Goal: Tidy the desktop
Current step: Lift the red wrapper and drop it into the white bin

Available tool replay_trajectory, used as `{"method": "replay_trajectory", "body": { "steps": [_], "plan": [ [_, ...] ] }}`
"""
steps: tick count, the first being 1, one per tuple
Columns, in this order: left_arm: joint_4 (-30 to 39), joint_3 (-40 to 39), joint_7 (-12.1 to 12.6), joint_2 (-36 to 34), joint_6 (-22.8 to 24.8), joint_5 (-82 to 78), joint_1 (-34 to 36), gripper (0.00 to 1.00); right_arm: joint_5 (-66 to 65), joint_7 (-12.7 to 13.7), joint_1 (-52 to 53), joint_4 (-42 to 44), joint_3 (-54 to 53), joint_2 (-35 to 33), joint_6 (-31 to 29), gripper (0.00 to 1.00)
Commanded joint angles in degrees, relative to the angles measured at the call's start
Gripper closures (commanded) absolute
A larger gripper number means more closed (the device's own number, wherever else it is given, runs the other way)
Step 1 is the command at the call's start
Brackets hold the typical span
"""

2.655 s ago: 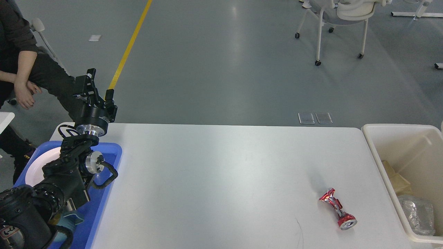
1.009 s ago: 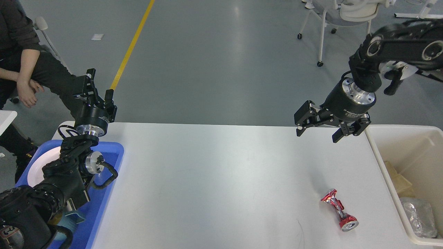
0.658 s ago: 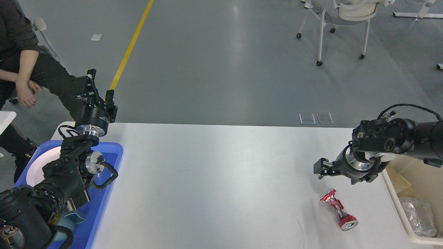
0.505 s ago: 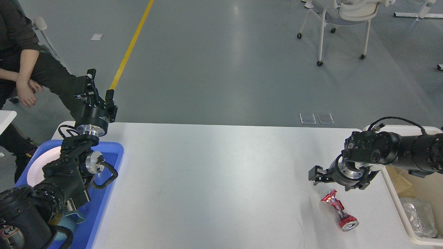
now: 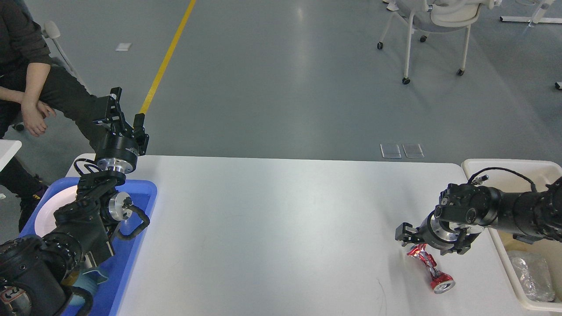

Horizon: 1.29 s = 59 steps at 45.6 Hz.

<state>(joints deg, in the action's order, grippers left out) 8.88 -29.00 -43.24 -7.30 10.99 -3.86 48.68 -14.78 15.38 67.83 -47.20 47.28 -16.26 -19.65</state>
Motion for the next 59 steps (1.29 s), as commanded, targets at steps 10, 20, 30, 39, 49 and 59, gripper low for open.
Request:
{"method": "replay_trajectory", "body": {
  "steps": [10, 20, 30, 39, 49, 59],
  "plan": [
    [0.00, 0.00, 0.00, 0.00, 0.00, 0.00, 0.01, 0.04, 0.98, 0.09, 0.37, -1.58, 0.00, 0.00, -1.09, 1.00],
    [0.00, 0.00, 0.00, 0.00, 0.00, 0.00, 0.01, 0.03, 0.89, 0.09, 0.46, -1.49, 0.09, 0.00, -0.39, 1.00],
    [0.00, 0.00, 0.00, 0.00, 0.00, 0.00, 0.10, 0.03, 0.89, 0.09, 0.90, -1.40, 0.09, 0.00, -0.30, 1.00],
    [0.00, 0.00, 0.00, 0.00, 0.00, 0.00, 0.01, 0.04, 1.25, 0.00, 8.00, -4.73, 0.01, -3.24, -1.09, 1.00],
    [0.00, 0.00, 0.00, 0.00, 0.00, 0.00, 0.10, 0.03, 1.33, -0.35, 28.83, -14.58, -3.06, -15.19, -4.07, 1.00],
    [0.00, 0.00, 0.00, 0.00, 0.00, 0.00, 0.01, 0.04, 6.95, -0.09, 42.72, -14.85, -9.40, -23.72, -13.65, 1.00]
  ]
}}
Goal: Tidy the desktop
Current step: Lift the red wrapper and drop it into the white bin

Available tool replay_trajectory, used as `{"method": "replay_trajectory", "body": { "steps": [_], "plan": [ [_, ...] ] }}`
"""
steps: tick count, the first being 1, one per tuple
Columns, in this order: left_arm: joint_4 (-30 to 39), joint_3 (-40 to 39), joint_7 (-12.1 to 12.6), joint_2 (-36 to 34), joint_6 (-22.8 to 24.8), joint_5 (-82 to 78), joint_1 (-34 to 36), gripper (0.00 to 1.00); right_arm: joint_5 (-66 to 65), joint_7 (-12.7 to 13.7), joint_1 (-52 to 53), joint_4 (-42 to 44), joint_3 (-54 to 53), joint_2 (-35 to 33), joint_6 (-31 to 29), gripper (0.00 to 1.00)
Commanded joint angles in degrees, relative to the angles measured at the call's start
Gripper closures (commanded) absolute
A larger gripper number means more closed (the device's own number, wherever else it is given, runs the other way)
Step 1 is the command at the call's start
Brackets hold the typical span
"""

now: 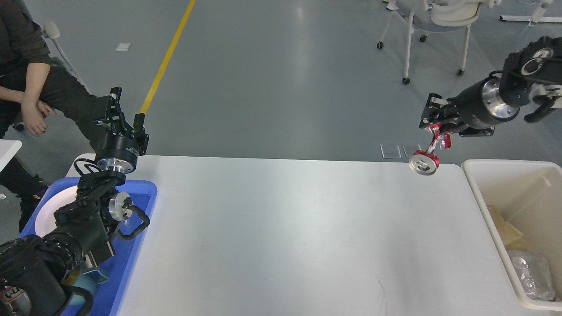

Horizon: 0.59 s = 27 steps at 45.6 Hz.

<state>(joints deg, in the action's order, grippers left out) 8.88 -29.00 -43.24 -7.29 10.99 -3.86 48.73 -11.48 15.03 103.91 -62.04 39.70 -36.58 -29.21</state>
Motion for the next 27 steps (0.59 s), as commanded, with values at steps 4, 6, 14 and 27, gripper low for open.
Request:
{"method": "replay_trajectory", "body": {
  "steps": [4, 6, 14, 27],
  "plan": [
    [0.00, 0.00, 0.00, -0.09, 0.00, -0.01, 0.05, 0.03, 4.36, 0.26, 8.50, 0.08, -1.91, -4.73, -4.63, 1.00],
    [0.00, 0.00, 0.00, 0.00, 0.00, -0.01, 0.05, 0.03, 4.27, 0.35, 8.24, 0.43, -1.91, -5.00, -4.54, 1.00],
    [0.00, 0.00, 0.00, 0.00, 0.00, -0.01, 0.05, 0.03, 4.44, 0.35, -0.71, 7.70, -1.47, -5.61, 1.16, 1.00],
    [0.00, 0.00, 0.00, 0.00, 0.00, -0.01, -0.03, 0.04, 5.67, 0.00, -34.28, 36.36, -5.68, -0.79, 23.58, 1.00]
  ]
}}
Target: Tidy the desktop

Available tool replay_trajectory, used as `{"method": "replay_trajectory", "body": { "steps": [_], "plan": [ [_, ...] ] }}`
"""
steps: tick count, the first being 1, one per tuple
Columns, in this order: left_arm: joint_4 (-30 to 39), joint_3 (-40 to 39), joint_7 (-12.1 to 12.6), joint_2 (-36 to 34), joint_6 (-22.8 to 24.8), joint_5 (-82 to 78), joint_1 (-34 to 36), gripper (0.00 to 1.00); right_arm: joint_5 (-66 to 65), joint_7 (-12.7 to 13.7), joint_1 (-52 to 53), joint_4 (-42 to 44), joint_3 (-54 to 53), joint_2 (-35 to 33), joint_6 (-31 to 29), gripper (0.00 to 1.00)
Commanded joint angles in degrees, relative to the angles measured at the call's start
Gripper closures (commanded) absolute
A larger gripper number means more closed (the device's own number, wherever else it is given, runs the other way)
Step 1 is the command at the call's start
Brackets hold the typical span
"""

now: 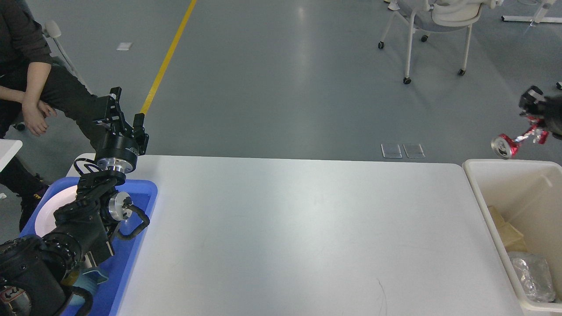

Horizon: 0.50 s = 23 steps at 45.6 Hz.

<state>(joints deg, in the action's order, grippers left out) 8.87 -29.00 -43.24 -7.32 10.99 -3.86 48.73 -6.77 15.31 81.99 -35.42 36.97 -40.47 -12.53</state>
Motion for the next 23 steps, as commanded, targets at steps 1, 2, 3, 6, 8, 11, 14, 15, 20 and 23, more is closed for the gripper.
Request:
{"method": "replay_trajectory", "body": {
  "steps": [1, 2, 3, 6, 8, 11, 14, 15, 20, 23],
  "plan": [
    [0.00, 0.00, 0.00, 0.02, 0.00, -0.01, -0.04, 0.04, 1.15, -0.28, -14.55, 11.32, -4.00, 3.64, 7.43, 1.00],
    [0.00, 0.08, 0.00, -0.07, 0.00, -0.01, 0.05, 0.04, 1.32, -0.28, -16.31, 12.81, -5.05, 4.08, 7.69, 1.00],
    [0.00, 0.00, 0.00, 0.02, 0.00, -0.01, 0.05, 0.04, 1.50, -0.28, -18.07, 13.96, -6.37, 4.26, 7.78, 1.00],
    [0.00, 0.00, 0.00, -0.07, 0.00, -0.01, 0.05, 0.03, 1.76, -0.28, -22.65, 16.69, -10.15, 4.70, 8.04, 0.96],
    [0.00, 0.00, 0.00, -0.07, 0.00, -0.01, 0.05, 0.03, 1.76, -0.28, -24.58, 17.31, -12.26, 4.96, 8.31, 0.83],
    [0.00, 0.00, 0.00, -0.07, 0.00, -0.01, -0.04, 0.04, 1.76, -0.28, -27.14, 17.57, -14.38, 5.31, 8.75, 0.53],
    [0.00, 0.00, 0.00, 0.02, 0.00, -0.01, 0.05, 0.03, 1.76, -0.28, -28.19, 17.57, -14.38, 5.40, 8.75, 0.35],
    [0.00, 0.00, 0.00, 0.02, 0.00, -0.01, 0.05, 0.03, 1.76, -0.28, -28.37, 17.66, -14.38, 5.49, 8.75, 0.30],
    [0.00, 0.00, 0.00, 0.02, 0.00, -0.01, 0.05, 0.03, 1.76, -0.28, -29.16, 17.66, -14.55, 5.58, 8.75, 0.01],
    [0.00, 0.00, 0.00, 0.02, 0.00, -0.01, 0.05, 0.03, 1.76, -0.28, -29.34, 17.75, -14.73, 5.84, 8.75, 0.00]
  ]
}}
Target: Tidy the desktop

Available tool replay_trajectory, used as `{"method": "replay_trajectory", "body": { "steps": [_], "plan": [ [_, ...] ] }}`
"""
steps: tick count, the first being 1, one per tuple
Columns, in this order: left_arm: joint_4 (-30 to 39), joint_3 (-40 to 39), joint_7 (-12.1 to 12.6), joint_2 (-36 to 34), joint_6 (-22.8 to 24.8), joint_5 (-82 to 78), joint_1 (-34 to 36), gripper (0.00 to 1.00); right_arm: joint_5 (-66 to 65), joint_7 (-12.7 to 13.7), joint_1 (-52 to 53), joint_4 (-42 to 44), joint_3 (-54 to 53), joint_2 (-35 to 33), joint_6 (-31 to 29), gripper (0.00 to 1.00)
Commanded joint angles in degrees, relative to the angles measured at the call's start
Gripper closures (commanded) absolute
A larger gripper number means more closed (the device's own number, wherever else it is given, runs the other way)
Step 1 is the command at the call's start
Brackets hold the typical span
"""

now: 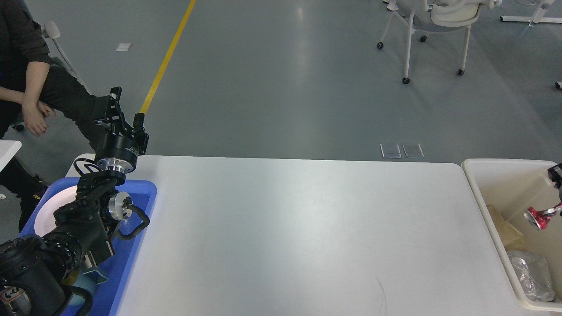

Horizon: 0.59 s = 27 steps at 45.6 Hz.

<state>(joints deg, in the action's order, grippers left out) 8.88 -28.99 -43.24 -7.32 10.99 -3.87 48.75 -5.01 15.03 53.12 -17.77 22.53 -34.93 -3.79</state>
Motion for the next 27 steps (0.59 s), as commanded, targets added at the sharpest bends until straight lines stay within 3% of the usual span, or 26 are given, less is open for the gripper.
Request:
{"method": "replay_trajectory", "body": {
  "steps": [1, 9, 20, 24, 27],
  "plan": [
    [0.00, -0.01, 0.00, 0.03, 0.00, 0.00, -0.06, 0.03, 0.00, 0.00, -0.65, 0.19, -0.29, 0.48, 0.01, 0.00],
    [0.00, -0.01, 0.00, 0.03, 0.00, 0.00, -0.06, 0.03, 0.17, 0.18, -1.17, 0.28, -4.50, 1.27, 0.10, 0.00],
    [0.00, -0.01, 0.00, 0.03, 0.00, 0.00, -0.06, 0.03, 0.97, -0.87, 1.11, -0.34, -38.59, 2.67, 0.10, 0.00],
    [0.00, -0.01, 0.00, -0.06, 0.00, 0.00, -0.06, 0.03, 0.97, -4.82, 1.55, -0.60, -47.03, 5.92, 0.10, 0.00],
    [0.00, -0.01, 0.00, 0.03, 0.00, 0.00, -0.06, 0.03, 0.97, -10.87, 1.38, -0.95, -51.26, 7.25, 0.01, 0.00]
  ]
}}
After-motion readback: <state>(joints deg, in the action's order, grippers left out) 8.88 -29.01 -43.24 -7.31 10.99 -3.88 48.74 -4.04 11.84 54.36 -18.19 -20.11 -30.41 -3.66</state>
